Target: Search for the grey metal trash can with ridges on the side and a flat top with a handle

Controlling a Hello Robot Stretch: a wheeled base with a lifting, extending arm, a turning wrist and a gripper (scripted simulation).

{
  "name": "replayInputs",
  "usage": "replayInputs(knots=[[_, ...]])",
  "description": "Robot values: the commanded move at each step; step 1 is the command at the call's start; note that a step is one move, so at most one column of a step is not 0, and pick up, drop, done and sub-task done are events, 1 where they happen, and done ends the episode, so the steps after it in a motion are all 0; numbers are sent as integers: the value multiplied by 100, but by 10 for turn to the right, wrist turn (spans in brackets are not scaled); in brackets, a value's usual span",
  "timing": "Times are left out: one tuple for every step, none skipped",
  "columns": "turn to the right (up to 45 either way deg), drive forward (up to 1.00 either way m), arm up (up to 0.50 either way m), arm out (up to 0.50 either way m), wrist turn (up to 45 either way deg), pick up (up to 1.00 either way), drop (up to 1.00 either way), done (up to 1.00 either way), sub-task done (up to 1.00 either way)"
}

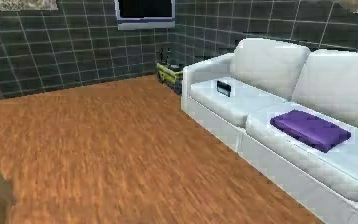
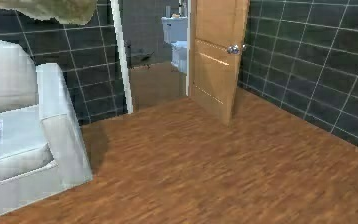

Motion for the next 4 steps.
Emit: replayInputs(knots=[[-450,0,0,0,0,0,0,0,0],[-450,0,0,0,0,0,0,0,0],[-180,0,0,0,0,0,0,0,0],[0,100,0,0,0,0,0,0,0]])
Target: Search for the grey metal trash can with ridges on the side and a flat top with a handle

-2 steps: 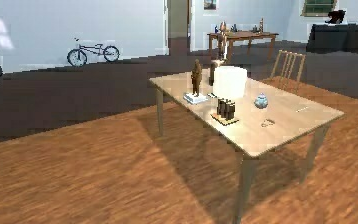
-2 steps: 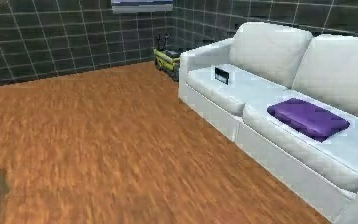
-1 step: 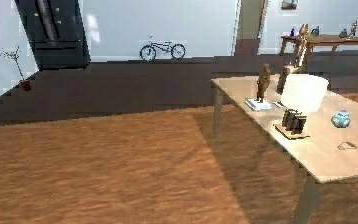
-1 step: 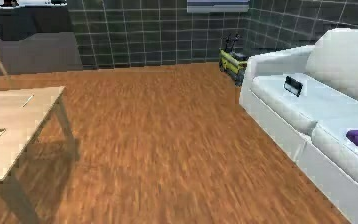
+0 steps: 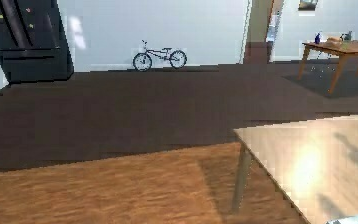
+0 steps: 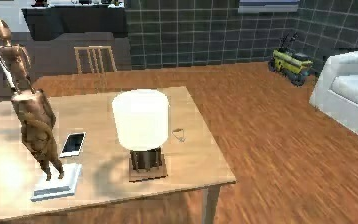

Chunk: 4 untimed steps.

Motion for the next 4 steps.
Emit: replayInputs(knots=[[0,100,0,0,0,0,0,0,0],[-90,0,0,0,0,0,0,0,0],[0,20,0,0,0,0,0,0,0],[360,0,0,0,0,0,0,0,0]])
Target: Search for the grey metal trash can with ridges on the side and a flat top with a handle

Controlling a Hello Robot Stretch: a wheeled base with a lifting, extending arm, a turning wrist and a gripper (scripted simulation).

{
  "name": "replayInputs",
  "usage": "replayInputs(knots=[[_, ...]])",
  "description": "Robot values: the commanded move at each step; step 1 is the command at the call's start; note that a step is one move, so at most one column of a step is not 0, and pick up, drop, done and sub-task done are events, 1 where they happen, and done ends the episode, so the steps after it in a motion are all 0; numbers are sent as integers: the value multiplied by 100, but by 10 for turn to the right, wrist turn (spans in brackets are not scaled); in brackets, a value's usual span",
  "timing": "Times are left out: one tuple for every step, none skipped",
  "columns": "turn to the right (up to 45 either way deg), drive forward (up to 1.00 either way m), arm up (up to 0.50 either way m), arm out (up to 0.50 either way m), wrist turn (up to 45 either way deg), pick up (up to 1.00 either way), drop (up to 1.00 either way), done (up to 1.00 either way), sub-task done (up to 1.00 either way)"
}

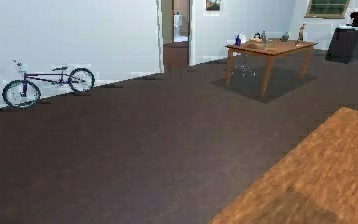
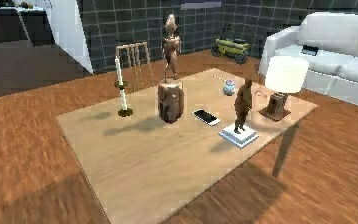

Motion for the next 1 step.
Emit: replayInputs(knots=[[0,100,0,0,0,0,0,0,0]])
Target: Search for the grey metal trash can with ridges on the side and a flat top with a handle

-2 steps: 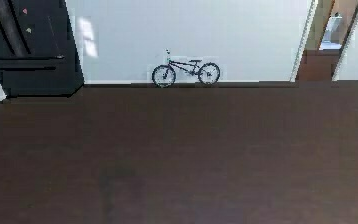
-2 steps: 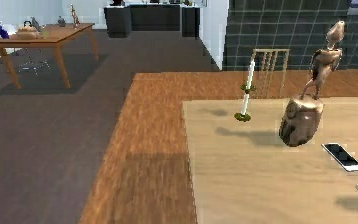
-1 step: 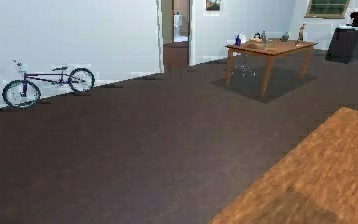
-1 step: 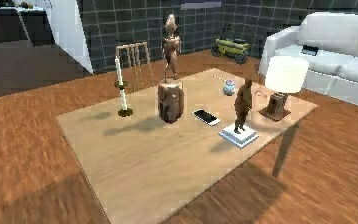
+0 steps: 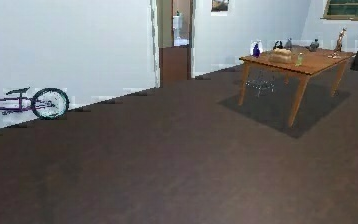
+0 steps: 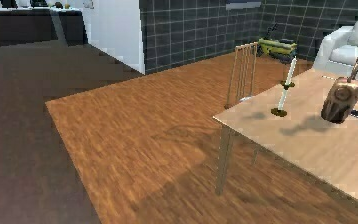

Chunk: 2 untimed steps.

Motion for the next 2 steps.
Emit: replayInputs(knots=[[30,0,0,0,0,0,0,0,0],[0,100,0,0,0,0,0,0,0]])
